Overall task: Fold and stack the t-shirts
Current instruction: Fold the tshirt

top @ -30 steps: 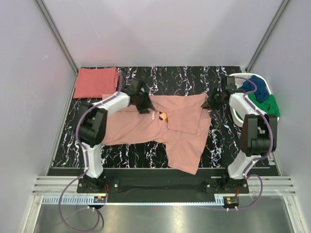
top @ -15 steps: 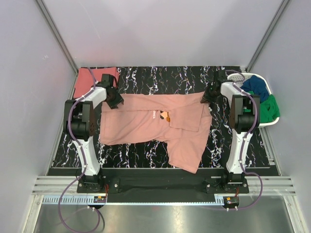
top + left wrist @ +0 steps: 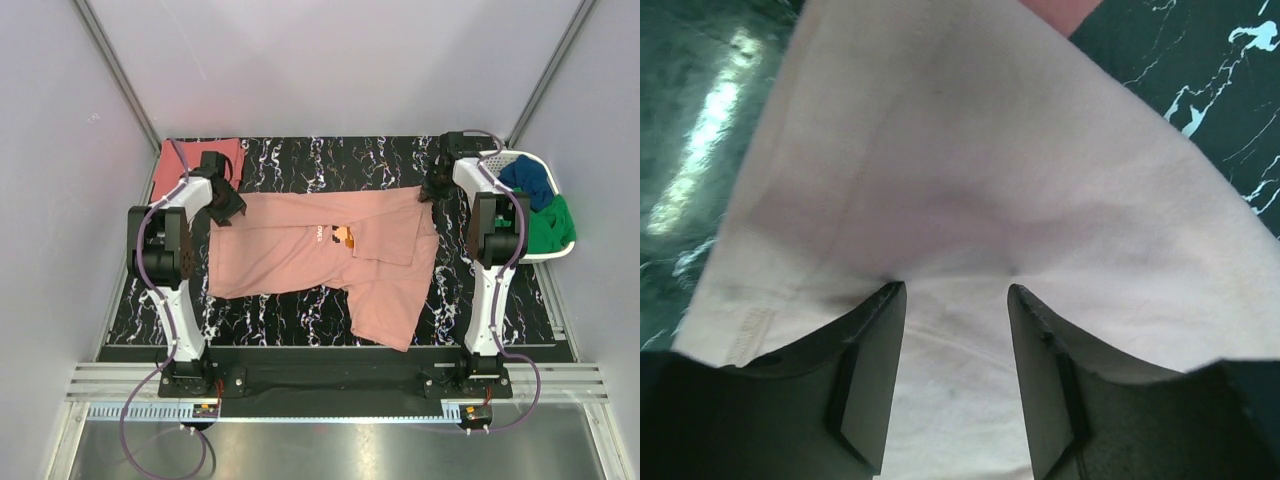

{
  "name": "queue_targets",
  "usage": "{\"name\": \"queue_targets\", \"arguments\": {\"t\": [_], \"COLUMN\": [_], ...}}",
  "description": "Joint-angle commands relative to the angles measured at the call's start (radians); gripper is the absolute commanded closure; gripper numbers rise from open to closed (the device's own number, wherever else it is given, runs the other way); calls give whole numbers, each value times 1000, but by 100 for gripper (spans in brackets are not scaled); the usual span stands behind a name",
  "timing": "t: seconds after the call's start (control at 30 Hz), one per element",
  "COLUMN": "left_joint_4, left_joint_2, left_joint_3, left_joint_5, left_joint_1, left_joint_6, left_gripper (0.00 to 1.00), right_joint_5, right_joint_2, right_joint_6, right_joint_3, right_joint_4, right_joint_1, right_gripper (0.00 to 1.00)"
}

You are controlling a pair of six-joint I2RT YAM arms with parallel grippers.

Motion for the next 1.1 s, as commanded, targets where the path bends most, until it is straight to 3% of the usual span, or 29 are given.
{"name": "queue_targets", "arguments": {"t": [0.0,0.13,0.17,0.27,0.43,0.53,0.7,0.9,1.07], "left_joint_4": [-93,-130,-127,-93,-7,-16,-23,-1,29], "left_joint_2": [-131,-289,-319,-444,-626,-685,-804,-696,-656], "left_joint_3": [91,26,-6,-187,-497,-598,-695,-665,-686], "left_joint_5": [-37,-61,-60,1,112,98,-46,-60,-71], "left_joint_1": [18,1,-8,-13,-8,0,21,64,90], "left_joint_6": [75,130,136,119,46,9,17,61,49], "left_gripper": [48,43,43,43,46,47,44,43,49], "right_joint_5": [-57,-148,-135,-5,75,63,93,41,141], "right_joint_2": [-52,-179,-250,-413,-654,-786,-917,-869,-794], "right_joint_6": [-3,123,184,266,425,499,520,396,289], "right_joint_3": [74,30,-5,-186,-560,-714,-893,-889,-825], "right_joint_4": [-18,-107,-145,-224,-238,-252,-198,-57,-77], "right_joint_1": [-7,15,25,88,260,318,352,352,352], "right_gripper": [83,64,58,53,53,53,59,64,73]}}
